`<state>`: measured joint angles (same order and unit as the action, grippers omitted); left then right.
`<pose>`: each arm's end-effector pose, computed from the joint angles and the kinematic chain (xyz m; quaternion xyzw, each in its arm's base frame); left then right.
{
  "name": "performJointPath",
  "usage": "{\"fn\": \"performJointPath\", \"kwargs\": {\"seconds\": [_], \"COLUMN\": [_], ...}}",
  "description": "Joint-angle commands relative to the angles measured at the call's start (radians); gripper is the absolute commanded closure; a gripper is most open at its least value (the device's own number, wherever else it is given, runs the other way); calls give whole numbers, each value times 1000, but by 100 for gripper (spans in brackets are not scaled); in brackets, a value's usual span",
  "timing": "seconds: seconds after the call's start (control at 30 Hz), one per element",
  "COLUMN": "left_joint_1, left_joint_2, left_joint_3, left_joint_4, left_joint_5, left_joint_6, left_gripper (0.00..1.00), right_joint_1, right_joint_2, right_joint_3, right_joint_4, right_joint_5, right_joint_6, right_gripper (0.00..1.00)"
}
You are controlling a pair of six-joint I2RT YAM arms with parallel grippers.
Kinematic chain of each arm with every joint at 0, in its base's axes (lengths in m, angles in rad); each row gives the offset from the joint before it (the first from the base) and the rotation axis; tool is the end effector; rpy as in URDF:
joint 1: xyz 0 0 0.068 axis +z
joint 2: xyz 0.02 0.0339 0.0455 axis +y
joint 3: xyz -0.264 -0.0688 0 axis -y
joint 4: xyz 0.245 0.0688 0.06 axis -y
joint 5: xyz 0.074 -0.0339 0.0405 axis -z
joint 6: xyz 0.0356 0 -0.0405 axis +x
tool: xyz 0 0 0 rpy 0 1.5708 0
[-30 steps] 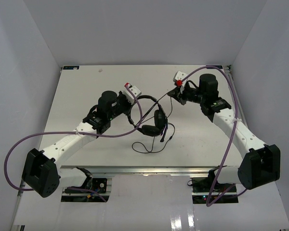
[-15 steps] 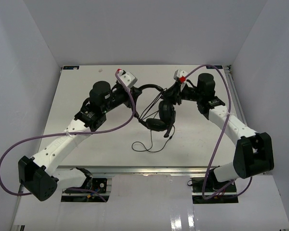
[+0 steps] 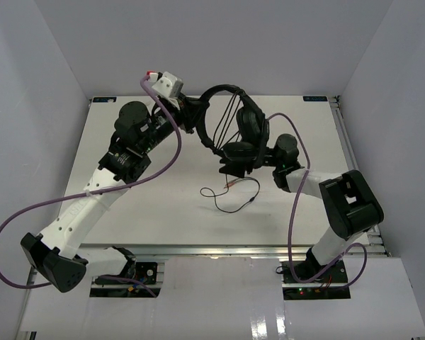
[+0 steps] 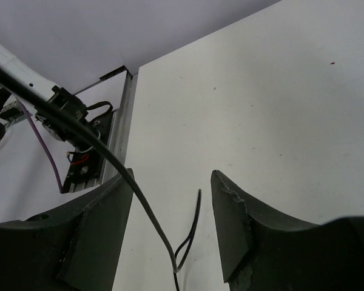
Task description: Wrap the headphones
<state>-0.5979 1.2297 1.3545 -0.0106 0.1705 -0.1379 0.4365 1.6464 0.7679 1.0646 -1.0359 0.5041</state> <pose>0.2245 -0.1602 0.4648 0.2131 0.6312 -0.3203 0.6735 0.2889 0.1686 0.2435 -0.3621 0.5672 0.5848 0.4530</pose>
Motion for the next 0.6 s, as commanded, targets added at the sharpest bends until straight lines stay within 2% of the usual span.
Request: {"fn": "performJointPath", "kwargs": {"seconds": [0.0,0.07,0.23,0.3,0.37,0.57], "left_joint_1": [1,1,3,9,24,94], "left_joint_2": [36,66,120,130,145,211], "left_joint_3": [103,145,243,277,299,330], "left_joint_4": [79,77,44,41,31,-24], "left_joint_5": [-286,-319,-428,-509,-572,-753], "left_joint_6": [-134,-148,-201,-202,-201,-155], "left_gripper": [100,100,100,100,100,100], "right_joint_1": [56,81,178,191,193,192], "right_joint_2": [-44,-55,-81,-92,-104,-238], "right_joint_3": [-62,-71,-72,-81,-75,-7], "right_joint_4": [215,199,43,-32,-110,-621], "right_joint_5": [7,4,14,30,39,155], "right_joint_6": [80,54,-89,-137,-223,-614], "right_gripper": [45,51,82,90,92,92]}}
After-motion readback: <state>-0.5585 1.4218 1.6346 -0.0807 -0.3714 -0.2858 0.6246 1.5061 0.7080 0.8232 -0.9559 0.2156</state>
